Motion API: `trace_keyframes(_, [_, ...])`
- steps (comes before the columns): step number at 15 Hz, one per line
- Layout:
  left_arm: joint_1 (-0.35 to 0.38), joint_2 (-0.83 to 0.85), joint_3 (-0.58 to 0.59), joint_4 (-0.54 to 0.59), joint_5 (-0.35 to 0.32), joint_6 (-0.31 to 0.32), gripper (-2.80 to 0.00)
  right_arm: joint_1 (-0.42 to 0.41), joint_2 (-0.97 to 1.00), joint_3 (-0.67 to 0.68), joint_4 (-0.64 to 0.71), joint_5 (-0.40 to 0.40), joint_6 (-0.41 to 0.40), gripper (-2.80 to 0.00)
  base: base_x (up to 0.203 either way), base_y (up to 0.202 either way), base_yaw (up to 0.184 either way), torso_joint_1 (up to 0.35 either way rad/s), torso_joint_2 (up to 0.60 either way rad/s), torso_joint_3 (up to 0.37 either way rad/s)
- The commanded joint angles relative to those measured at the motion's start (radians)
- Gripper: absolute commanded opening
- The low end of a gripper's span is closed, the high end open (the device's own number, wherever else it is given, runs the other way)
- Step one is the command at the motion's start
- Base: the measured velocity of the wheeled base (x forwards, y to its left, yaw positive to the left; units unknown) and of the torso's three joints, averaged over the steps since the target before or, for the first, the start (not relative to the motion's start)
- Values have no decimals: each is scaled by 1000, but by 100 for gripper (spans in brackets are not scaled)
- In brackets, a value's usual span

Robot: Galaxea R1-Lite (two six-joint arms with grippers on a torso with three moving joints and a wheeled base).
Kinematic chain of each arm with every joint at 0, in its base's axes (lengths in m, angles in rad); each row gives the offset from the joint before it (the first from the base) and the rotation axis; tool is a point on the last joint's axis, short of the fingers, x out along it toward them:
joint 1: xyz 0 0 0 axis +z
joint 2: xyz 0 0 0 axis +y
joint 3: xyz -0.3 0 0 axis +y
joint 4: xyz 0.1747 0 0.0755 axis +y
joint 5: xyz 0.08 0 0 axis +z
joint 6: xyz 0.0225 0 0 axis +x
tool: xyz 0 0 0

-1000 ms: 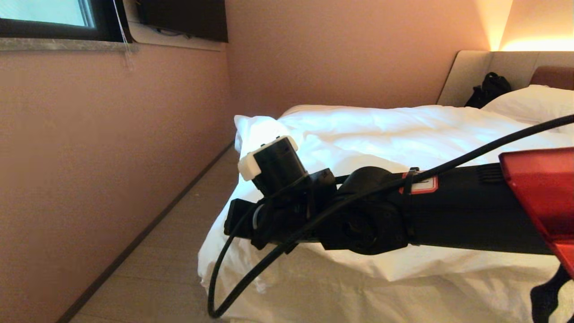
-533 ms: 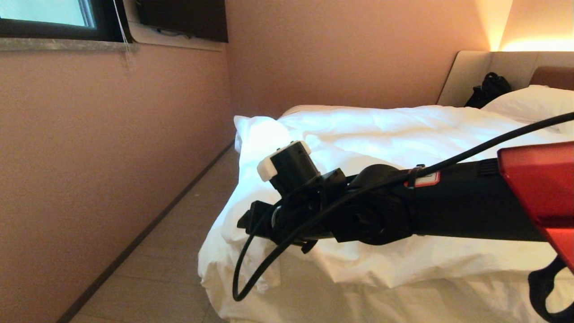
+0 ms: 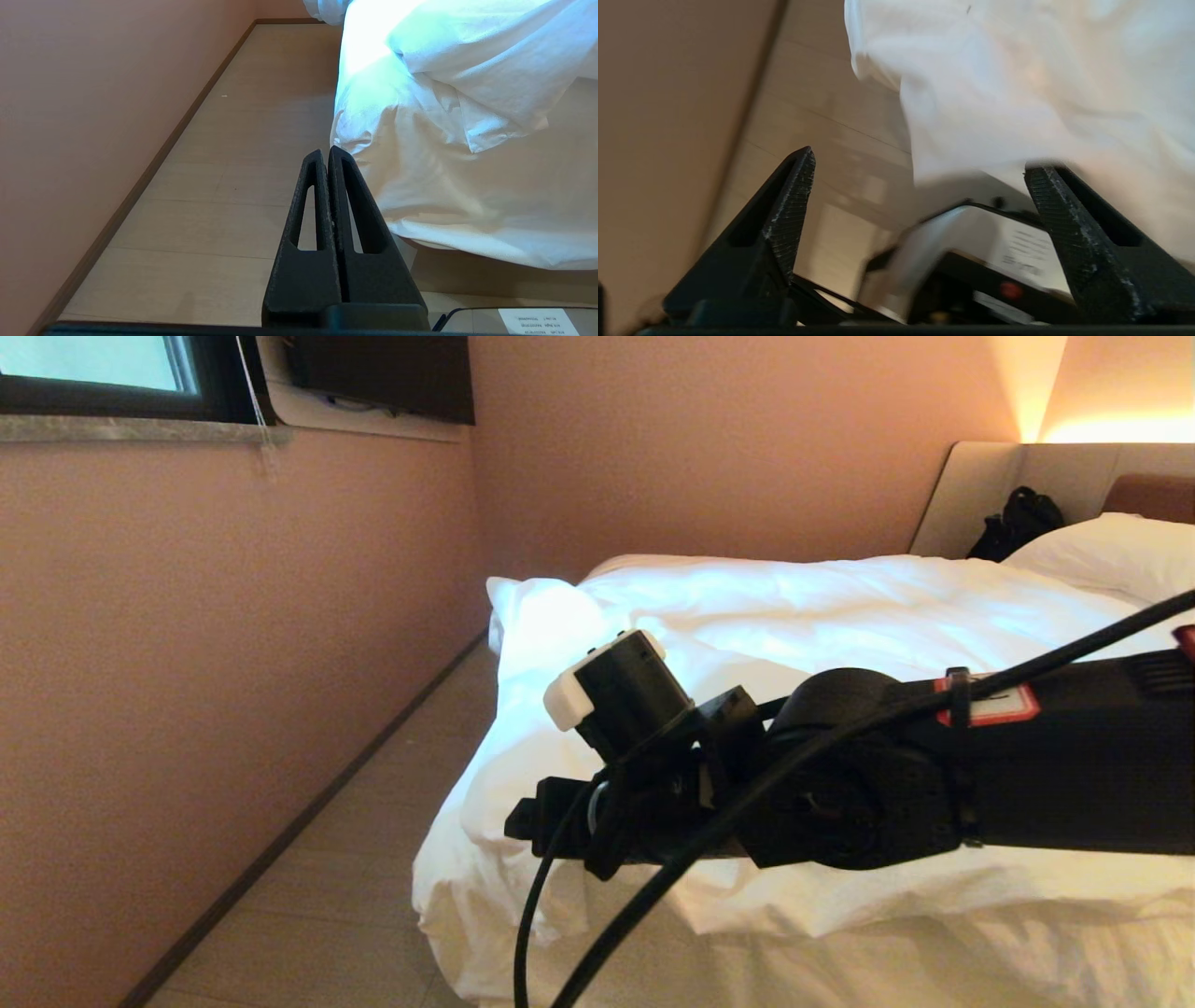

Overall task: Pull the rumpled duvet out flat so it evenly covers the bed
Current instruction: Flatten the corners of the folded blanket

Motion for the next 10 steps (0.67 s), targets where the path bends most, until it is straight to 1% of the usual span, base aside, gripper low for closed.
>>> trace_keyframes(1, [0,1,0,1,0,0,-280,25,-48,12,29,-89,-127,0,0,0,0,0,0,0])
trace_keyframes(5, [0,1,0,0,0,0,-280,51,-36,8,23,-110,-355,0,0,0,0,0,0,0])
trace_keyframes(6, [0,1,0,-1,0,0,-280,52,-24,3,22,-120,-387,-280,0,0,0,0,0,0])
trace_keyframes(10, [0,1,0,-1,0,0,-280,58,-14,-49,22,-126,-454,-280,0,0,0,0,0,0])
